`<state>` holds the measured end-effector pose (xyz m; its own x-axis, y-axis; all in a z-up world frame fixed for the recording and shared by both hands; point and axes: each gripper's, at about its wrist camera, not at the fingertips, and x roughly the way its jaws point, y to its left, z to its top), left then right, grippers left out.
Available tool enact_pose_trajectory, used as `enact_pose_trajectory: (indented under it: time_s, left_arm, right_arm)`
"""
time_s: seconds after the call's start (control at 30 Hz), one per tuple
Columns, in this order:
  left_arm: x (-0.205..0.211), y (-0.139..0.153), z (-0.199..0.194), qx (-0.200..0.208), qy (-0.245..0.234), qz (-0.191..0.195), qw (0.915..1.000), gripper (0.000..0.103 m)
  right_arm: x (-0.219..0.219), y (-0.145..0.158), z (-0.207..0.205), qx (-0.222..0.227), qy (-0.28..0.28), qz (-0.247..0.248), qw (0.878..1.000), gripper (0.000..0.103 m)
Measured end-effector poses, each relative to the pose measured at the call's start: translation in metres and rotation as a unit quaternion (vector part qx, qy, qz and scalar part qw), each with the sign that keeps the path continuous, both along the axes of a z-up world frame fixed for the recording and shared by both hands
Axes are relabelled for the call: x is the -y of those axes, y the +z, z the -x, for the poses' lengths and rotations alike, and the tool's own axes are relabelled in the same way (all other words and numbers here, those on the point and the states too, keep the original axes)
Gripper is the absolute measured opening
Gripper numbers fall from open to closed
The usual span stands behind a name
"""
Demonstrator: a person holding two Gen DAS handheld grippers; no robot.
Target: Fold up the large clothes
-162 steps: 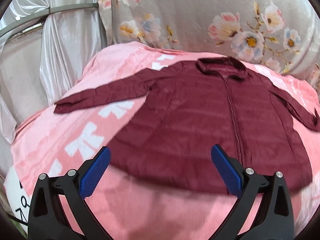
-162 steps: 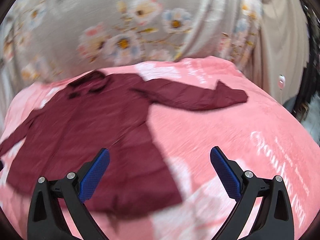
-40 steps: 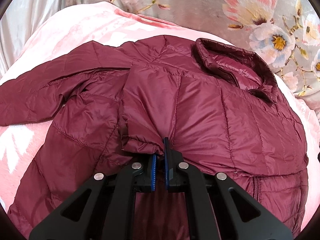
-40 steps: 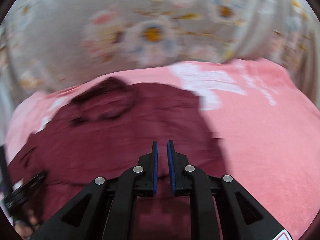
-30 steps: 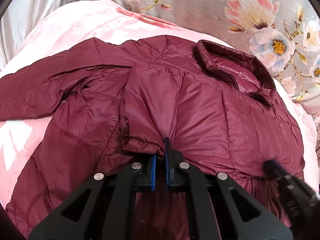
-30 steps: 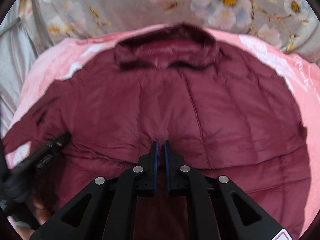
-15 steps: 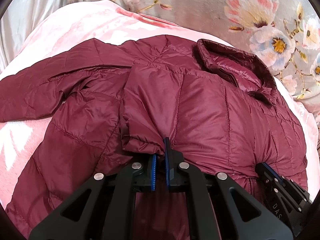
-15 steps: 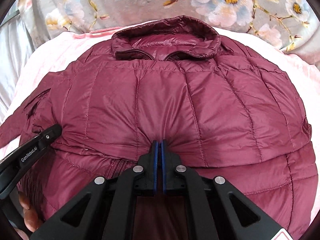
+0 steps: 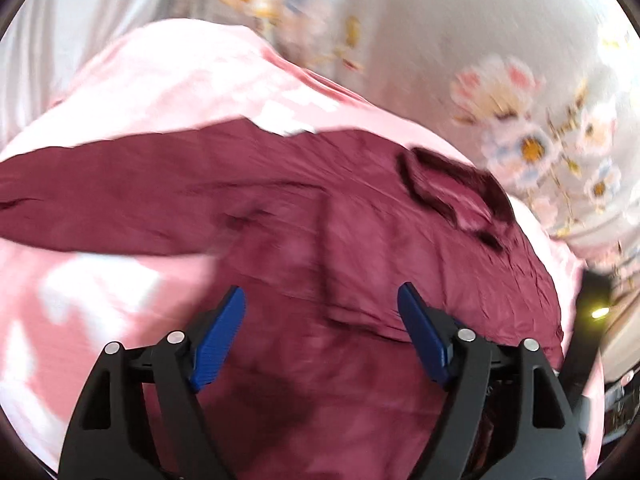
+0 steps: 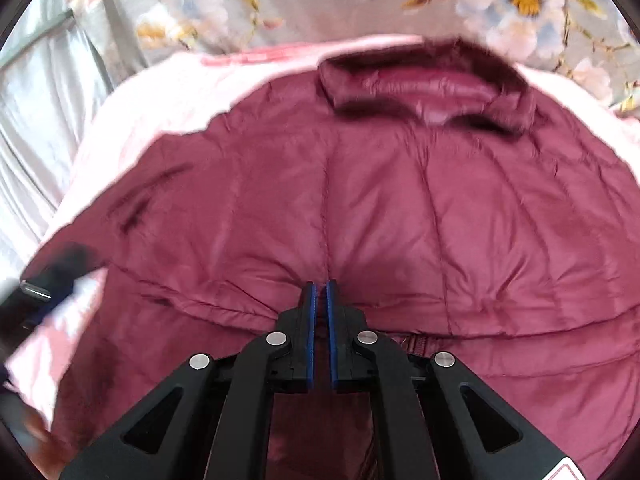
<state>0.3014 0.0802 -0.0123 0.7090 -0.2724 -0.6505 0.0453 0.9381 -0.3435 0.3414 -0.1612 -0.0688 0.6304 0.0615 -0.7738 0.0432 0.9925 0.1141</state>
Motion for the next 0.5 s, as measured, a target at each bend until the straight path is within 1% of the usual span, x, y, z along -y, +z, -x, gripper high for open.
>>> enact_pose_trajectory:
  time_s: [0.07,0.1,0.13,0.17,0.2,0.3,0.33,0.37,0.43,0.47,0.5]
  left_arm:
    - [-0.037,-0.001,0.000,-0.013,0.028,0.010,0.9995,0.076]
    - [-0.062,-0.004,0.001,-0.020,0.051,0.023,0.9983,0.076]
    - [-0.089,-0.009,0.003,-0.029,0.079,0.033,0.9959,0.076]
    - [-0.106,-0.012,0.005,-0.034,0.100,0.038,0.9936,0.076]
    - [-0.132,-0.017,0.006,-0.043,0.130,0.044,0.9896,0.076]
    - [-0.198,-0.028,0.011,-0.060,0.215,0.058,0.9730,0.076]
    - [-0.225,-0.032,0.013,-0.066,0.253,0.065,0.9631,0.076]
    - [-0.243,-0.035,0.014,-0.069,0.276,0.071,0.9561,0.076]
    - [-0.272,-0.042,0.014,-0.073,0.314,0.090,0.9423,0.076]
    - [-0.288,-0.046,0.013,-0.071,0.329,0.110,0.9354,0.076]
    - [-0.300,-0.052,0.011,-0.072,0.334,0.130,0.9309,0.076]
  right_arm:
    - [0.000,-0.002,0.002,0.004,-0.001,-0.001,1.000,0.004]
    - [-0.001,-0.002,0.003,0.005,-0.001,0.002,1.000,0.004]
    - [-0.002,-0.003,0.004,0.007,0.000,0.008,1.000,0.004]
    - [-0.002,-0.003,0.005,0.008,0.001,0.014,1.000,0.004]
    - [-0.005,-0.003,0.005,0.009,0.001,0.023,1.000,0.004]
    - [-0.010,-0.004,0.005,0.011,0.002,0.046,0.999,0.004]
    - [-0.011,-0.004,0.005,0.011,0.002,0.050,0.999,0.004]
    - [-0.009,-0.004,0.006,0.011,0.003,0.051,0.999,0.004]
    - [-0.008,-0.004,0.006,0.012,0.003,0.049,0.999,0.004]
    - [-0.009,-0.004,0.006,0.012,0.003,0.051,0.999,0.003]
    - [-0.010,-0.004,0.006,0.012,0.003,0.054,0.998,0.003]
